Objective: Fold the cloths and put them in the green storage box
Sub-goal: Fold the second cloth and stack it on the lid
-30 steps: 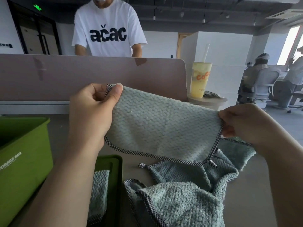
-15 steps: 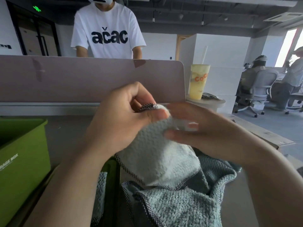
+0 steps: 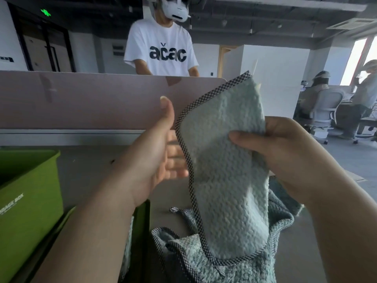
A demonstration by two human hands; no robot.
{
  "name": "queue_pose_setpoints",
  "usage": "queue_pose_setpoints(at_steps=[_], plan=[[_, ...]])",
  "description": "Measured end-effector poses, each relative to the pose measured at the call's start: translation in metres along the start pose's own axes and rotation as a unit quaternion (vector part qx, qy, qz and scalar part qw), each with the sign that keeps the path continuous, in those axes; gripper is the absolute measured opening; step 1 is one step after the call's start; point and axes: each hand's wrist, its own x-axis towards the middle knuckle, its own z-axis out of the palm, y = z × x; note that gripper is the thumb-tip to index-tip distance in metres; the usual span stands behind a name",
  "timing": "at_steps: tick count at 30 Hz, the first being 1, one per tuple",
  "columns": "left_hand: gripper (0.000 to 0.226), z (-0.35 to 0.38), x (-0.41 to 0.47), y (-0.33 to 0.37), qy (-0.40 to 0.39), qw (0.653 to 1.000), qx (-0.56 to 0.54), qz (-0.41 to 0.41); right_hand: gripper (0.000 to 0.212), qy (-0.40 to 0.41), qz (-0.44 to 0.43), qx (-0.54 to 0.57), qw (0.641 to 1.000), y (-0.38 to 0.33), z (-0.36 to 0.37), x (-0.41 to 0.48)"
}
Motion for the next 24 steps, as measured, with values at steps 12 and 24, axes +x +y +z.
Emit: queue_pose_setpoints(at_steps=[12, 24], plan=[[0.043, 0.009, 0.000, -0.008, -0.009, 0.997, -0.066, 0.047, 0.013, -0.009, 0.033, 0.115, 0.993, 0.001, -0.005, 0.002], [0.045, 0.007, -0.012, -0.002, -0.066, 0.991, 0.019, 0.114, 0.009, 0.004, -0.002, 0.024, 1.000, -0.003, -0.003, -0.002]])
